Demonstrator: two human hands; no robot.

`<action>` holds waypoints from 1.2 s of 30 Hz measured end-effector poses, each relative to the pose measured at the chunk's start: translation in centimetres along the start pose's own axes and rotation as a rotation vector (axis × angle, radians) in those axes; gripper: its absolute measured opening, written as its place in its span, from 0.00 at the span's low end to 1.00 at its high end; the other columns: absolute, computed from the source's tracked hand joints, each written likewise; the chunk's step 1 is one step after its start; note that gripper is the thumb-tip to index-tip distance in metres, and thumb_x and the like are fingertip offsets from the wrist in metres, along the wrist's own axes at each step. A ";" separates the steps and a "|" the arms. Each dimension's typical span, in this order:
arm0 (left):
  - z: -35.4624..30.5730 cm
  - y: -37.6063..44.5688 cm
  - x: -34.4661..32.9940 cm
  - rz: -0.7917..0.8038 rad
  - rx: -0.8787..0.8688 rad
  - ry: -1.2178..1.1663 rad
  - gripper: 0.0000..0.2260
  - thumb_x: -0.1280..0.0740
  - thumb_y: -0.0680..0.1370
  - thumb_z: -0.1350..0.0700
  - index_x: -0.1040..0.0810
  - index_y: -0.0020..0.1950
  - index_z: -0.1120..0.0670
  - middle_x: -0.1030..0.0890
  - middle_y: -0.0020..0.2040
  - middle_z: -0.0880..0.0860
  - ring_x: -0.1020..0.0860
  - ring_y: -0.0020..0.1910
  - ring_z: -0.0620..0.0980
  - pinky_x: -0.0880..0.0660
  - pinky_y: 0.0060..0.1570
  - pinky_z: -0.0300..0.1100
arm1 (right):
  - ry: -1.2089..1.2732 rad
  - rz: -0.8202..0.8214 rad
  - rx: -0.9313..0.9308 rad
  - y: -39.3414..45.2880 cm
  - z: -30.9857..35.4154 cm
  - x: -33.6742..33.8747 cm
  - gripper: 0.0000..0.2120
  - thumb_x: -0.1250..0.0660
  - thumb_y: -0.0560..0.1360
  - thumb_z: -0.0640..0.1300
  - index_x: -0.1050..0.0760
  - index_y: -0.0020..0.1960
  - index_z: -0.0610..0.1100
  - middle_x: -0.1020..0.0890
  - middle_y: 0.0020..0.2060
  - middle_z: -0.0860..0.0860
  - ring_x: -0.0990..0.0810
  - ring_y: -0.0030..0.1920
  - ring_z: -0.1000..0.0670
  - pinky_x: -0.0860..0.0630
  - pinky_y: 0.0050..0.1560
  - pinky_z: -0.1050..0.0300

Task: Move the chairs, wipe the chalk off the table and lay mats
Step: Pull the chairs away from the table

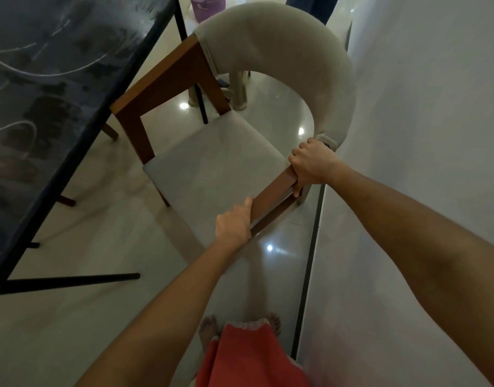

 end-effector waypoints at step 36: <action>20.6 -5.9 2.9 -0.167 0.357 0.470 0.17 0.30 0.71 0.56 0.33 0.56 0.54 0.22 0.53 0.54 0.25 0.56 0.56 0.32 0.63 0.60 | 0.315 -0.068 -0.288 2.7 23.9 8.6 0.27 0.33 0.65 0.69 0.36 0.30 0.47 0.38 0.24 0.52 0.33 0.29 0.49 0.36 0.37 0.53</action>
Point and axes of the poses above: each hand's wrist, its own y-axis towards the middle knuckle, its own x-axis out of the back of the hand, z = x × y, the point moved 2 cm from there along y, towards the middle knuckle
